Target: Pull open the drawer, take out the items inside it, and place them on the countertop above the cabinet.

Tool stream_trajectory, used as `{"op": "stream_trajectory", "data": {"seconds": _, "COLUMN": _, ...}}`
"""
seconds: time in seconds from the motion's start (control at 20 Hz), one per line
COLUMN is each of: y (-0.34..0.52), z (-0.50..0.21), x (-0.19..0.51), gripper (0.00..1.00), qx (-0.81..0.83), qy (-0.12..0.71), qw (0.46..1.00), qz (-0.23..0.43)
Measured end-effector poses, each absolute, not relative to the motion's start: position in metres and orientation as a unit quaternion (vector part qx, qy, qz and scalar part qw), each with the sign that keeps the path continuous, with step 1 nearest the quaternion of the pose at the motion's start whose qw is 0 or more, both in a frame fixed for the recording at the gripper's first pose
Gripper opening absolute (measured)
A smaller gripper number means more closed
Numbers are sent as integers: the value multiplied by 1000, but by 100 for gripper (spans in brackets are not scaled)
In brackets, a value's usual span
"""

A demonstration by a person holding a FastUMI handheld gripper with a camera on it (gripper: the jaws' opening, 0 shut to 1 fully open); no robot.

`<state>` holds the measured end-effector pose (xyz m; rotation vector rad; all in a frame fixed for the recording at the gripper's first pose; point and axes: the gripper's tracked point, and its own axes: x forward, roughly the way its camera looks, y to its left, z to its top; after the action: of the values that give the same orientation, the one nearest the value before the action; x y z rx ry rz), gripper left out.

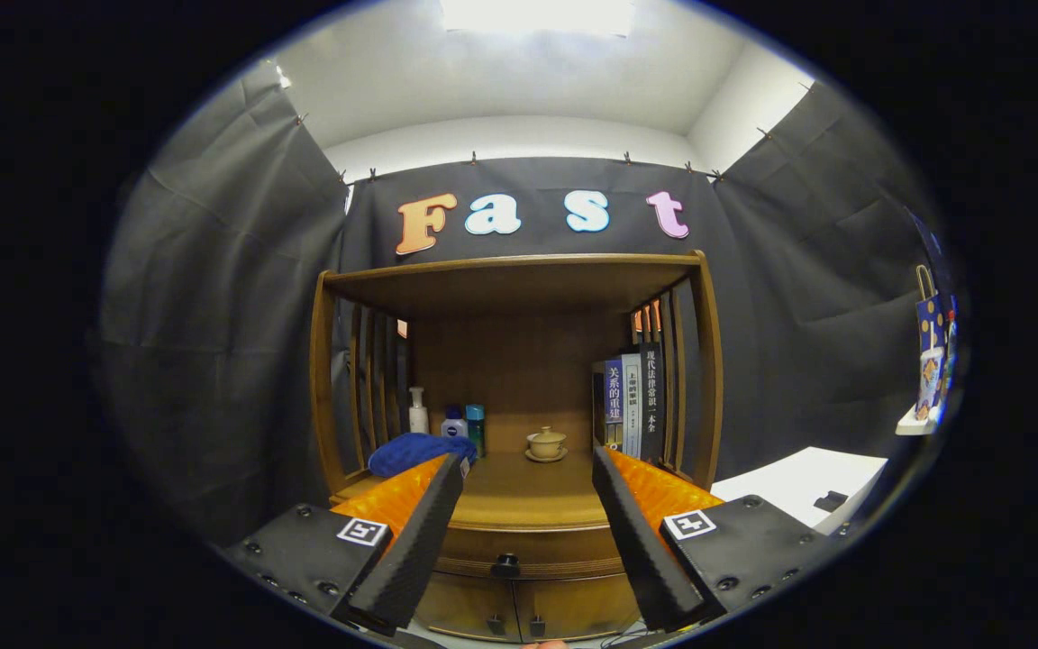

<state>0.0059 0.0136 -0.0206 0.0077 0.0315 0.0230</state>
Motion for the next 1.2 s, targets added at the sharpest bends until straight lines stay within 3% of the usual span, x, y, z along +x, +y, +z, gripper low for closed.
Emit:
{"op": "stream_trajectory", "data": {"seconds": 0.8, "y": 33, "z": -107, "x": 57, "gripper": 96, "qx": 37, "qy": 69, "qw": 996, "qz": 39}}
{"op": "stream_trajectory", "data": {"seconds": 1.2, "y": 35, "z": -206, "x": 83, "gripper": 96, "qx": 23, "qy": 116, "qw": 992, "qz": 31}}
